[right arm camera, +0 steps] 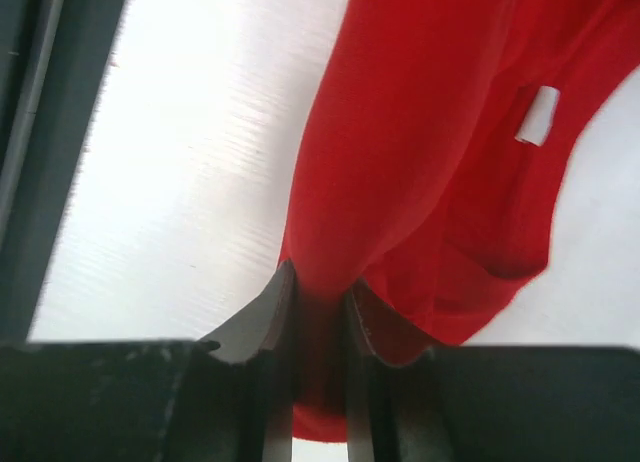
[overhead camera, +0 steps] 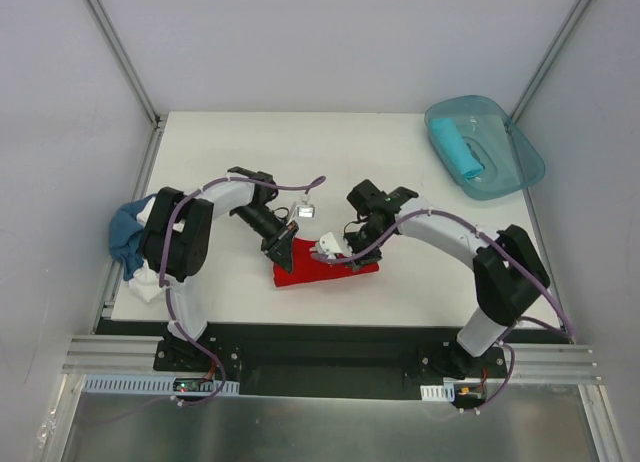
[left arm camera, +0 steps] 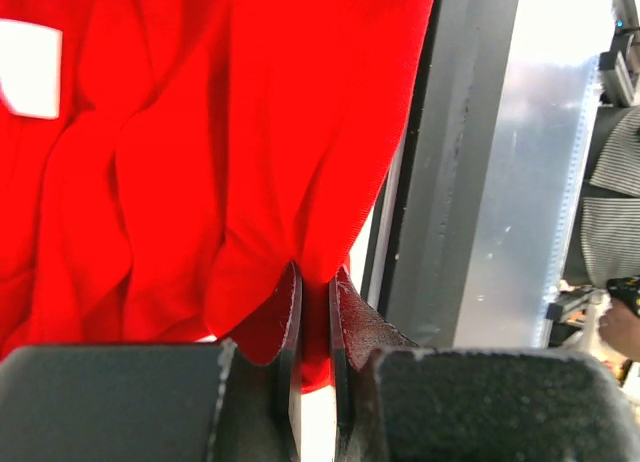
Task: Roll the t-shirts
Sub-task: Roll the T-shirt to the center of the board.
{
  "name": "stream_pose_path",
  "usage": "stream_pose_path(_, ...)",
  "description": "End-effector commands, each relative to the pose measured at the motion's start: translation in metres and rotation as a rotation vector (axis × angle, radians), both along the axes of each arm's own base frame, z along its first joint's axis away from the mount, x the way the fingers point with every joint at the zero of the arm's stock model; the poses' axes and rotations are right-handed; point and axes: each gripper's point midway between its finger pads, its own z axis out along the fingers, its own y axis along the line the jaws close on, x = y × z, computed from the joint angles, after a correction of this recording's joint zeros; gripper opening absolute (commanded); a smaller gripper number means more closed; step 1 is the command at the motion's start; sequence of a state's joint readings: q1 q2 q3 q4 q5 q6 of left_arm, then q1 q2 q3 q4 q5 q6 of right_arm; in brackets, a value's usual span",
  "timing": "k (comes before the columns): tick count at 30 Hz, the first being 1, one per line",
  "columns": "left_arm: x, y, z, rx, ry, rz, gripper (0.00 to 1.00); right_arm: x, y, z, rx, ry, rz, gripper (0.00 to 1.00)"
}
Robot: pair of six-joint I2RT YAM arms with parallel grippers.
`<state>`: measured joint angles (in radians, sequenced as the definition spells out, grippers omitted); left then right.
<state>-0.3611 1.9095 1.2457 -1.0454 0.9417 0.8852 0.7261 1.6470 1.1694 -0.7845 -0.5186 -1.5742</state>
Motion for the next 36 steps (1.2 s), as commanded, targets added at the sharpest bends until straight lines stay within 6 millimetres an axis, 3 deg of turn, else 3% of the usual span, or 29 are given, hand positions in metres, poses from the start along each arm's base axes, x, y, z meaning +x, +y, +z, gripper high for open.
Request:
stream_pose_path(1, -0.015, 0.017, 0.004, 0.107, 0.115, -0.007, 0.0, -0.064, -0.066, 0.003, -0.304, 0.388, -0.021, 0.12)
stream_pose_path(8, -0.013, 0.022, -0.01, 0.163, 0.202, -0.026, 0.0, -0.069, -0.061, -0.005, -0.384, 0.583, -0.071, 0.13)
stream_pose_path(13, -0.009, 0.03, -0.025, 0.229, 0.259, 0.006, 0.0, -0.055, -0.051, -0.012, -0.381, 0.709, -0.15, 0.11)
stream_pose_path(19, 0.009, 0.03, -0.029, 0.207, 0.356, 0.103, 0.04, -0.044, -0.049, -0.015, -0.439, 0.865, -0.196, 0.11)
stream_pose_path(20, 0.013, 0.03, -0.029, 0.201, 0.364, 0.115, 0.04, -0.038, -0.047, -0.008, -0.444, 0.883, -0.206, 0.11)
stream_pose_path(25, 0.036, 0.038, -0.033, 0.229, 0.388, 0.168, 0.14, -0.025, -0.047, -0.023, -0.554, 0.94, -0.289, 0.11)
stream_pose_path(29, 0.065, 0.05, -0.022, 0.245, 0.254, 0.253, 0.22, -0.013, -0.045, -0.032, -0.616, 0.959, -0.387, 0.13)
stream_pose_path(30, 0.071, 0.053, -0.018, 0.247, 0.21, 0.268, 0.24, -0.002, -0.042, -0.04, -0.619, 0.972, -0.437, 0.13)
stream_pose_path(31, 0.084, 0.057, -0.004, 0.222, 0.098, 0.295, 0.27, 0.006, -0.041, -0.043, -0.624, 0.978, -0.481, 0.14)
stream_pose_path(33, 0.085, 0.061, 0.005, 0.211, -0.008, 0.285, 0.32, 0.016, -0.04, -0.052, -0.666, 1.034, -0.602, 0.15)
stream_pose_path(34, 0.086, 0.061, 0.022, 0.186, -0.1, 0.286, 0.34, 0.024, -0.037, -0.053, -0.653, 1.025, -0.626, 0.16)
stream_pose_path(35, 0.092, 0.06, 0.025, 0.165, -0.181, 0.282, 0.36, 0.026, -0.037, -0.054, -0.657, 1.034, -0.647, 0.16)
stream_pose_path(36, 0.083, 0.064, 0.021, 0.174, -0.211, 0.264, 0.37, 0.028, -0.037, -0.055, -0.667, 1.036, -0.665, 0.16)
